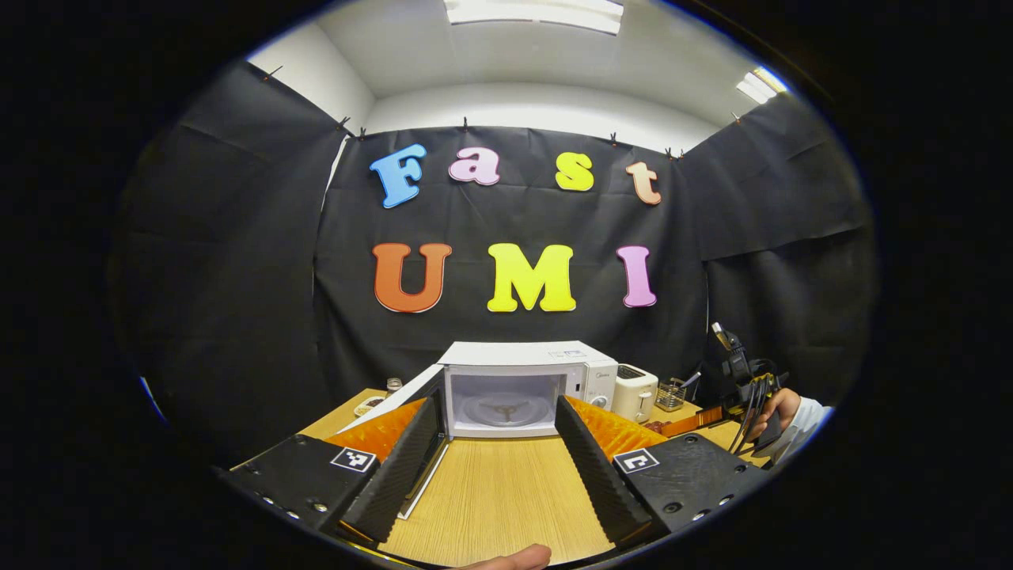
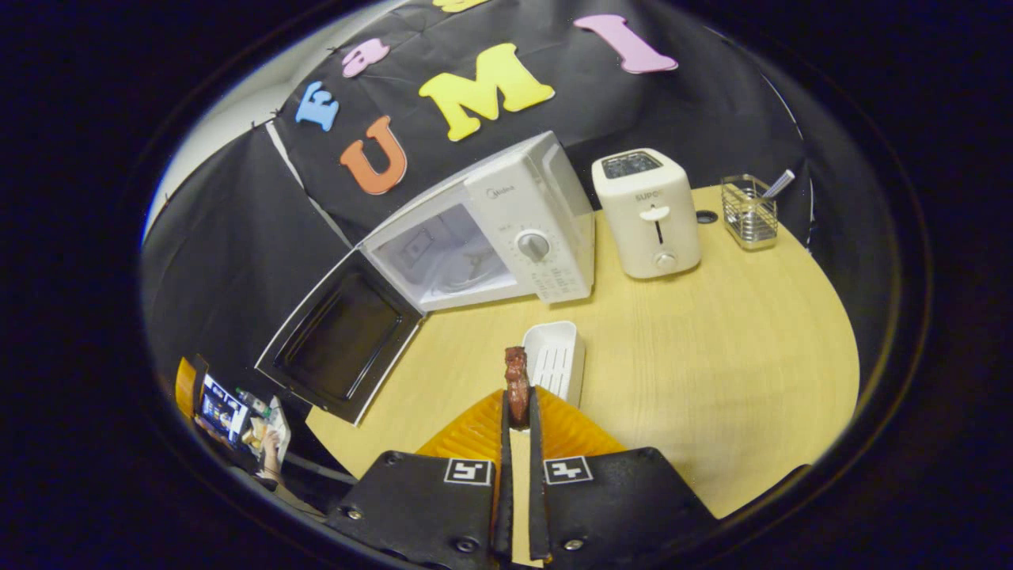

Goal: Open the microwave oven with the left hand, put the food in, and close the microwave oven.

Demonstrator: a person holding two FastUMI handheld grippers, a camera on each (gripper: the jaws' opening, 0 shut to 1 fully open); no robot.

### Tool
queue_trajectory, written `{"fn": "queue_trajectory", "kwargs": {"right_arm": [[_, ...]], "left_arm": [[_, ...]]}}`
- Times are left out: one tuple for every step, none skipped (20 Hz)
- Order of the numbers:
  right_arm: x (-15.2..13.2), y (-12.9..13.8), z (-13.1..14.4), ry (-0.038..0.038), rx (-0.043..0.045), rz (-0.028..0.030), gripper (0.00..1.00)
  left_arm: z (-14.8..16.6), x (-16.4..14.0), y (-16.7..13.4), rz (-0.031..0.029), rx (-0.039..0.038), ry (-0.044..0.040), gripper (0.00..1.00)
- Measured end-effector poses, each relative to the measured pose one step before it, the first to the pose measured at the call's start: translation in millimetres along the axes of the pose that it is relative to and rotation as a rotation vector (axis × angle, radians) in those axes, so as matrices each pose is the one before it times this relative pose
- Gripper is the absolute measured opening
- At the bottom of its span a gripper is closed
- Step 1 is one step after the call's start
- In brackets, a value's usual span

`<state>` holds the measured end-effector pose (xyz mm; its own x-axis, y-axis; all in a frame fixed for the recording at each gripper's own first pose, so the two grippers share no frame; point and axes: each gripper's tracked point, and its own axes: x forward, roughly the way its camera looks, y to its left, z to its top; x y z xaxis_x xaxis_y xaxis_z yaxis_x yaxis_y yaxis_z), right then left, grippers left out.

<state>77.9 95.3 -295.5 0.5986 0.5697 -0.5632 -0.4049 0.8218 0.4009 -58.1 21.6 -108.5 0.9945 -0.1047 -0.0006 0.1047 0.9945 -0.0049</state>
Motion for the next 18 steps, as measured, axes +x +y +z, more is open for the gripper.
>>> {"fn": "queue_trajectory", "kwargs": {"right_arm": [[-7.19, 6.32, 2.02, -0.01945, -0.02402, -0.01295, 0.11], [-5.88, 6.79, 4.24, -0.02340, -0.02431, -0.01334, 0.11], [-5.58, 7.33, 3.81, -0.02400, -0.02675, -0.01118, 0.11], [-4.72, 6.89, 4.31, -0.02283, -0.02740, -0.01137, 0.11], [-3.99, 5.91, 3.54, -0.02308, -0.02678, -0.01400, 0.11], [-2.25, 4.40, 3.09, -0.02267, -0.02703, -0.01987, 0.11], [-1.53, 5.01, 4.19, -0.02120, -0.03088, -0.01852, 0.11], [-1.30, 4.00, 4.65, -0.02495, -0.02672, -0.02068, 0.11], [0.10, 3.86, 3.75, -0.02361, -0.02559, -0.01844, 0.11], [-0.45, 4.67, 3.47, -0.02176, -0.02238, -0.01481, 0.11], [-0.37, 6.61, 3.75, -0.01883, -0.01677, -0.00747, 0.11], [0.88, 6.87, 2.56, -0.01375, -0.01225, -0.00201, 0.11], [2.29, 7.21, 2.42, -0.01063, -0.00652, 0.00109, 0.11], [3.45, 7.02, 1.22, -0.00844, -0.00381, 0.00309, 0.11], [5.84, 6.42, 1.35, -0.00685, -0.00907, 0.00208, 0.11], [5.80, 5.59, 1.65, -0.00995, -0.01195, -0.00256, 0.11], [6.50, 5.98, 1.01, -0.00800, -0.01550, -0.00490, 0.11], [7.80, 5.51, 1.31, -0.00505, -0.01253, -0.00314, 0.11]], "left_arm": [[0.28, -4.99, 2.95, 0.00211, -0.00364, -0.00296, 0.93], [0.89, -3.53, 3.68, 0.00285, -0.00489, 0.00026, 0.93], [0.48, -4.34, 2.72, 0.00041, -0.00559, -0.00230, 0.93], [-0.03, -3.92, 2.42, 0.00049, -0.00745, -0.00653, 0.93], [-0.04, -3.27, 3.71, 0.00140, -0.00724, -0.00492, 0.93], [-2.02, -3.10, 2.48, -0.00093, -0.00374, -0.00097, 0.93], [-3.87, -3.02, 1.86, -0.00202, -0.00146, 0.00686, 0.92], [-3.18, -2.13, 2.97, 0.00320, -0.00044, 0.00525, 0.92], [-2.69, -0.70, 4.57, 0.00554, -0.00042, 0.00101, 0.93], [-1.69, -2.01, 3.41, 0.00570, -0.00195, -0.00259, 0.93], [0.56, 0.51, 4.49, 0.00681, -0.00160, -0.00393, 0.93], [-2.10, 0.97, 4.25, 0.00875, 0.00066, -0.00056, 0.93], [-2.85, 2.26, 5.33, 0.01190, 0.00402, 0.00243, 0.93], [-3.75, 2.82, 3.64, 0.00628, 0.00332, 0.00561, 0.93], [-2.04, 1.02, 1.82, 0.00250, 0.00133, -0.00042, 0.93], [-2.74, 1.65, 3.18, 0.00519, -0.00257, 0.00552, 0.93], [-5.12, 1.28, 2.58, 0.00221, 0.00031, 0.01115, 0.93], [-3.36, 0.43, 1.77, 0.00209, 0.00406, 0.00897, 0.93]]}}
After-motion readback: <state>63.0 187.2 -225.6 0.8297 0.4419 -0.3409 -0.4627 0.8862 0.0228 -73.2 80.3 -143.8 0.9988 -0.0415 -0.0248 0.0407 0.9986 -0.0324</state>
